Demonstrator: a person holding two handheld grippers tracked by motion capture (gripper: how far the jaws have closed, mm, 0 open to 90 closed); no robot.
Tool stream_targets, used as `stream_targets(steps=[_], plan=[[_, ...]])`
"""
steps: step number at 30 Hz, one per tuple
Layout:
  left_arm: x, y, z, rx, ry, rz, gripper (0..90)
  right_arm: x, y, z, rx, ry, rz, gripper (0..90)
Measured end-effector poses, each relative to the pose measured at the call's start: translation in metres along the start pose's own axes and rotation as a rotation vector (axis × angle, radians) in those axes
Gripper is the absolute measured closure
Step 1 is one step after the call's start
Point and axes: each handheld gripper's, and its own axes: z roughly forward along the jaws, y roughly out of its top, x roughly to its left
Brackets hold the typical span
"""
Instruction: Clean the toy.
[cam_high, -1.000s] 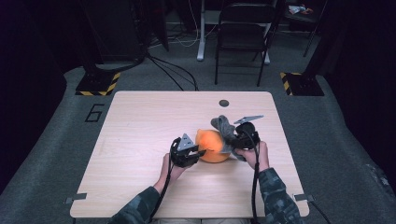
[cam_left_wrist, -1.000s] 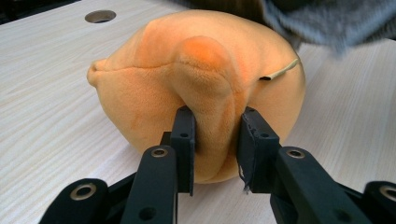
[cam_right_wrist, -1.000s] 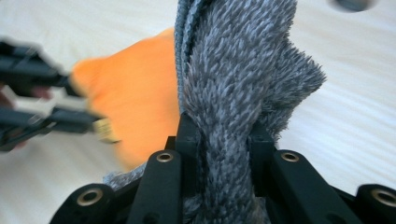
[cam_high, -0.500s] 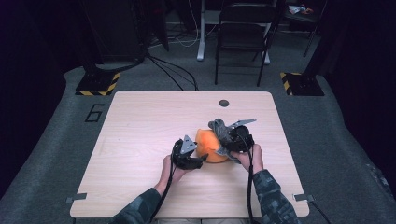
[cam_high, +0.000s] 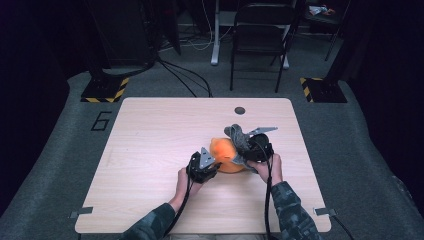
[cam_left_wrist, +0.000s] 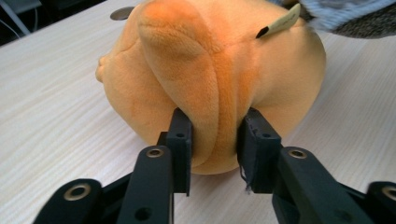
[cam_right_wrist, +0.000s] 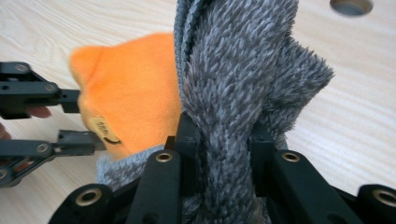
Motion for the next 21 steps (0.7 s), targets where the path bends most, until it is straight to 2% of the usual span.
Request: stream_targets(steps=[2, 3, 5, 8, 10, 12, 15, 18, 20, 21], plan=[[0.004, 0.002, -0.003, 0.000, -0.009, -0.033, 70.7, 0.005, 0.004, -0.006, -0.027, 0.002, -0.008, 72.5], [0.006, 0.004, -0.004, -0.009, -0.021, -0.060, 71.4, 0.008, 0.006, -0.009, -0.028, 0.012, -0.015, 72.5], [0.008, 0.007, -0.007, -0.012, -0.032, -0.089, 71.9, 0.016, 0.011, -0.015, -0.046, 0.037, -0.018, 72.5], [0.008, 0.009, -0.012, -0.009, -0.045, -0.108, 72.6, 0.030, 0.017, -0.019, -0.069, 0.086, -0.036, 72.4], [0.008, 0.011, -0.015, -0.005, -0.039, -0.098, 72.8, 0.041, 0.019, -0.017, -0.062, 0.094, -0.063, 72.3], [0.008, 0.010, -0.014, 0.006, -0.041, -0.100, 72.7, 0.047, 0.017, -0.010, -0.040, 0.080, -0.092, 72.1], [0.009, 0.008, -0.010, 0.015, -0.042, -0.100, 72.4, 0.047, 0.013, -0.001, -0.018, 0.051, -0.092, 72.2], [0.010, 0.008, -0.009, 0.011, -0.046, -0.086, 71.8, 0.043, 0.012, 0.001, -0.019, 0.044, -0.107, 72.2], [0.010, 0.007, -0.009, 0.006, -0.045, -0.096, 71.7, 0.042, 0.012, 0.000, -0.027, 0.046, -0.098, 72.1], [0.010, 0.007, -0.010, 0.004, -0.047, -0.103, 71.8, 0.043, 0.012, -0.002, -0.049, 0.064, -0.086, 71.8]])
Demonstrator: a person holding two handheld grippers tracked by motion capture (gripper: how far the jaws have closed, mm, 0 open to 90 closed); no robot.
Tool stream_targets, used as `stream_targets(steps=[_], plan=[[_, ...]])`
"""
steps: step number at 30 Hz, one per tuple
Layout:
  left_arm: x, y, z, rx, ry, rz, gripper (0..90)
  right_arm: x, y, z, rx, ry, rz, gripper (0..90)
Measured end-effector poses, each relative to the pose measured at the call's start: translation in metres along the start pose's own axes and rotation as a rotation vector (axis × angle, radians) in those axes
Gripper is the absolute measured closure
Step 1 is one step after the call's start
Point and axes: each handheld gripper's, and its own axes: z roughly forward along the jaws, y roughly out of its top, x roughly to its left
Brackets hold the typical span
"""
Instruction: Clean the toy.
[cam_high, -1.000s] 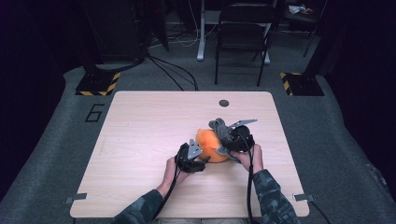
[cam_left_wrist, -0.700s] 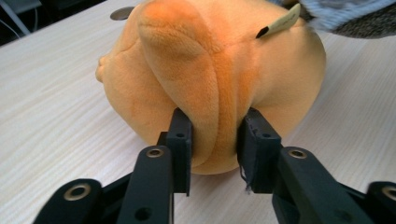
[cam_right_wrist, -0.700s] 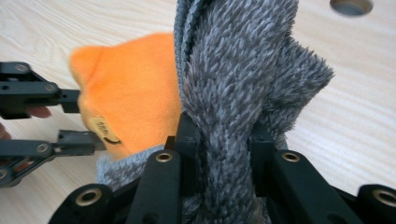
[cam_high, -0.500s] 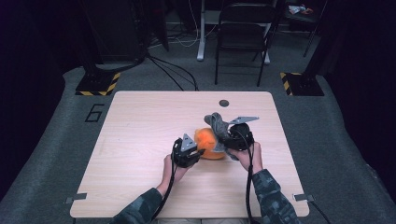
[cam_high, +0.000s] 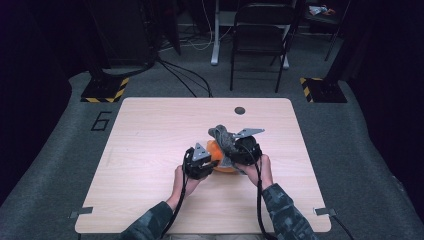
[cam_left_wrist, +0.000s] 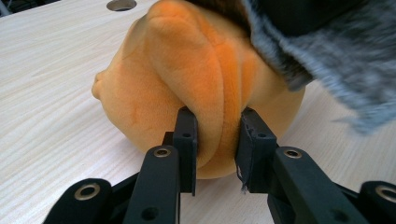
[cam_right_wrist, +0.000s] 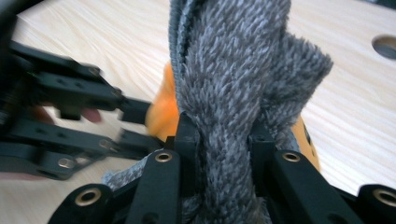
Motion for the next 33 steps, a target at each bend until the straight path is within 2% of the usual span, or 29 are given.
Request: stream_targets(steps=[1, 3, 6, 7, 9, 12, 15, 21, 26, 33], plan=[[0.000, 0.000, 0.000, -0.001, 0.000, 0.001, 71.8, 0.002, 0.001, -0.002, -0.024, 0.012, 0.005, 71.4], [0.000, 0.000, 0.000, -0.004, -0.002, 0.002, 71.8, 0.007, 0.003, -0.003, -0.030, -0.003, -0.021, 71.1], [0.000, 0.000, 0.001, -0.010, -0.006, -0.005, 71.8, 0.008, 0.003, 0.001, -0.040, 0.005, -0.005, 70.6], [0.000, 0.000, 0.001, -0.010, -0.009, -0.007, 71.9, 0.007, 0.001, 0.002, -0.062, 0.015, 0.014, 70.6], [0.001, 0.000, 0.002, -0.007, -0.007, 0.000, 71.9, 0.005, 0.000, 0.005, -0.053, 0.017, 0.017, 70.7], [-0.001, -0.001, 0.003, -0.003, 0.003, 0.014, 72.0, 0.009, 0.000, 0.007, -0.021, -0.027, -0.023, 71.3], [0.000, -0.001, 0.003, -0.003, -0.007, 0.010, 72.1, 0.008, 0.000, 0.007, 0.001, -0.062, -0.049, 71.6], [0.003, -0.003, 0.003, -0.009, -0.023, 0.006, 72.0, -0.007, -0.004, 0.005, 0.029, -0.081, -0.024, 71.6], [0.003, -0.003, 0.004, -0.011, -0.022, 0.009, 71.9, -0.027, -0.011, 0.003, 0.056, -0.077, 0.027, 71.6], [0.003, -0.003, 0.004, -0.012, -0.029, 0.010, 71.8, -0.049, -0.024, 0.006, 0.103, -0.098, 0.106, 71.4]])
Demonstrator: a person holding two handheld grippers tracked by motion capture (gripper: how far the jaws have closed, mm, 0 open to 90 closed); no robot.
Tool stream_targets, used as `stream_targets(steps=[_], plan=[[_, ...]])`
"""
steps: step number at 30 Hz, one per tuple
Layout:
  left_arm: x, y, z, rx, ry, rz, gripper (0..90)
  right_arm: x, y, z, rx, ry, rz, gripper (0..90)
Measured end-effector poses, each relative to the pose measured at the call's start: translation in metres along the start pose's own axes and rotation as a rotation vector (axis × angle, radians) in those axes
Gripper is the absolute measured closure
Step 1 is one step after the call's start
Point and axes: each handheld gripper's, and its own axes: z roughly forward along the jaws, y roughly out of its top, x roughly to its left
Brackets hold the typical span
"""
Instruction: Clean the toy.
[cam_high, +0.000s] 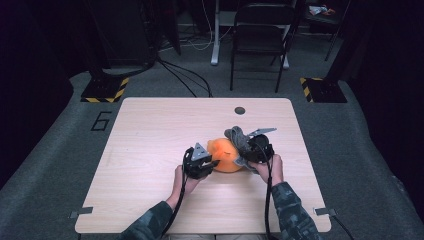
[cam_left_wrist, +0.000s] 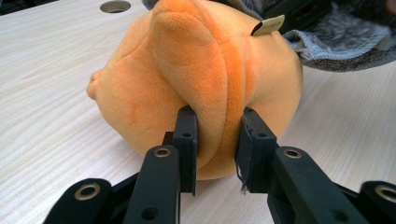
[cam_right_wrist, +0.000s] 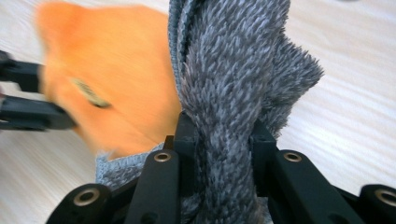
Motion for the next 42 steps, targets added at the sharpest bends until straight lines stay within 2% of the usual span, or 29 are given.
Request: stream_targets(steps=[1, 7, 11, 12, 14, 15, 17, 18, 19, 20, 22, 26, 29, 30, 31, 33, 34, 39, 42], plan=[[0.000, 0.000, 0.000, -0.001, -0.001, -0.001, 71.8, -0.003, -0.001, 0.001, 0.013, -0.009, -0.003, 71.5], [0.003, -0.002, 0.000, -0.005, -0.007, -0.020, 71.6, -0.023, -0.014, 0.014, 0.086, -0.049, 0.052, 71.5], [0.006, -0.002, 0.000, -0.010, -0.014, -0.028, 71.3, -0.031, -0.024, 0.029, 0.156, -0.052, 0.081, 71.6], [0.006, -0.002, 0.000, -0.012, -0.015, -0.028, 71.2, -0.034, -0.025, 0.029, 0.159, -0.045, 0.087, 71.8], [0.005, -0.002, 0.000, -0.017, -0.014, -0.029, 71.1, -0.034, -0.022, 0.024, 0.145, -0.062, 0.078, 72.1], [0.005, -0.002, 0.000, -0.016, -0.014, -0.026, 71.0, -0.034, -0.020, 0.019, 0.126, -0.071, 0.075, 72.2], [0.004, -0.002, -0.001, -0.012, -0.013, -0.018, 70.9, -0.033, -0.012, 0.007, 0.079, -0.049, 0.079, 72.2], [0.004, -0.002, -0.001, -0.012, -0.012, -0.016, 70.9, -0.029, -0.007, -0.003, 0.042, -0.043, 0.064, 72.2], [0.003, -0.001, -0.001, -0.017, -0.010, -0.013, 70.8, -0.025, -0.003, -0.007, 0.020, -0.030, 0.068, 72.2], [0.002, -0.001, 0.000, -0.018, -0.009, -0.013, 70.6, -0.020, 0.001, -0.014, -0.002, -0.004, 0.044, 72.1], [0.000, 0.000, 0.000, -0.014, 0.000, 0.006, 70.4, -0.004, 0.010, -0.022, -0.039, 0.018, 0.002, 72.2], [-0.004, 0.001, -0.001, -0.009, 0.007, 0.026, 70.2, 0.033, 0.020, -0.024, -0.062, 0.068, -0.071, 72.3], [-0.002, 0.000, -0.002, -0.002, 0.002, 0.021, 70.1, 0.053, 0.023, -0.022, -0.064, 0.060, -0.140, 72.2], [-0.002, 0.000, -0.002, -0.003, 0.001, 0.023, 70.1, 0.057, 0.023, -0.022, -0.069, 0.066, -0.133, 72.2], [-0.002, 0.000, -0.001, -0.008, 0.004, 0.024, 70.1, 0.059, 0.024, -0.022, -0.080, 0.069, -0.143, 72.2], [-0.003, 0.001, -0.001, -0.011, 0.004, 0.031, 70.1, 0.063, 0.024, -0.021, -0.095, 0.081, -0.128, 71.9], [-0.004, 0.001, -0.001, -0.006, 0.001, 0.034, 70.1, 0.063, 0.024, -0.019, -0.092, 0.083, -0.140, 71.7], [-0.004, 0.000, 0.000, -0.012, -0.001, 0.027, 70.1, 0.063, 0.022, -0.013, -0.078, 0.056, -0.131, 71.7], [-0.004, 0.001, -0.001, -0.007, -0.008, 0.032, 70.1, 0.060, 0.022, -0.014, -0.075, 0.033, -0.145, 71.7]])
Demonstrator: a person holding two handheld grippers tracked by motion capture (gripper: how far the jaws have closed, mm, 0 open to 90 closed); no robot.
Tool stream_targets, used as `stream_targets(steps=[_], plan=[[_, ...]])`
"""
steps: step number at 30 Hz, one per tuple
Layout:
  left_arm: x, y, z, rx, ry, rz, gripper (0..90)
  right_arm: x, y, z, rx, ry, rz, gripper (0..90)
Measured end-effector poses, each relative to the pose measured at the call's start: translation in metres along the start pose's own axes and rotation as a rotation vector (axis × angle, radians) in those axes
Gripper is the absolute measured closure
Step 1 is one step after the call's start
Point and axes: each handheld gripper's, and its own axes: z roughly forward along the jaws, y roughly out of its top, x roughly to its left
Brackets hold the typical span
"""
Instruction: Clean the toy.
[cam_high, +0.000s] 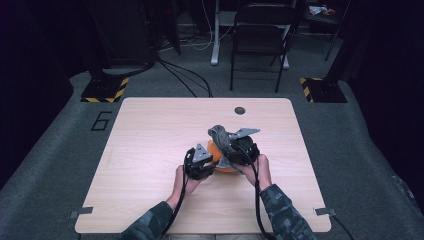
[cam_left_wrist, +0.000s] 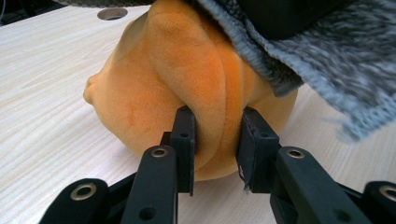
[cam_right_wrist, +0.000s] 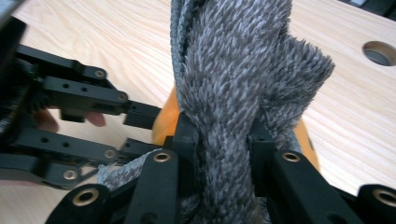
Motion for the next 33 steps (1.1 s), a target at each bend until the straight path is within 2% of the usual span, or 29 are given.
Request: stream_targets(steps=[8, 12, 19, 23, 27, 30, 31, 32, 33], plan=[[0.001, -0.001, 0.001, -0.007, -0.003, -0.010, 70.1, -0.015, -0.005, 0.000, 0.032, -0.025, 0.019, 71.3], [0.003, -0.001, 0.001, -0.006, -0.006, -0.014, 70.2, -0.028, -0.010, 0.001, 0.059, -0.047, 0.062, 71.0], [0.003, -0.001, 0.001, -0.001, -0.008, -0.015, 70.1, -0.053, -0.025, 0.008, 0.107, -0.050, 0.130, 70.7], [0.004, -0.001, 0.001, 0.001, -0.010, -0.014, 70.1, -0.062, -0.034, 0.014, 0.142, -0.085, 0.148, 70.9], [0.004, -0.002, 0.001, 0.003, -0.009, -0.024, 69.9, -0.075, -0.047, 0.023, 0.192, -0.097, 0.190, 71.3], [0.007, -0.002, 0.000, 0.006, -0.009, -0.030, 69.8, -0.082, -0.057, 0.031, 0.242, -0.121, 0.177, 72.2], [0.008, -0.003, 0.001, -0.004, -0.005, -0.037, 69.8, -0.083, -0.059, 0.032, 0.246, -0.135, 0.179, 72.3], [0.009, -0.003, 0.001, -0.004, -0.007, -0.037, 69.7, -0.086, -0.059, 0.031, 0.242, -0.126, 0.189, 72.4], [0.009, -0.003, 0.001, -0.001, -0.010, -0.040, 69.6, -0.086, -0.058, 0.028, 0.225, -0.135, 0.197, 72.6]])
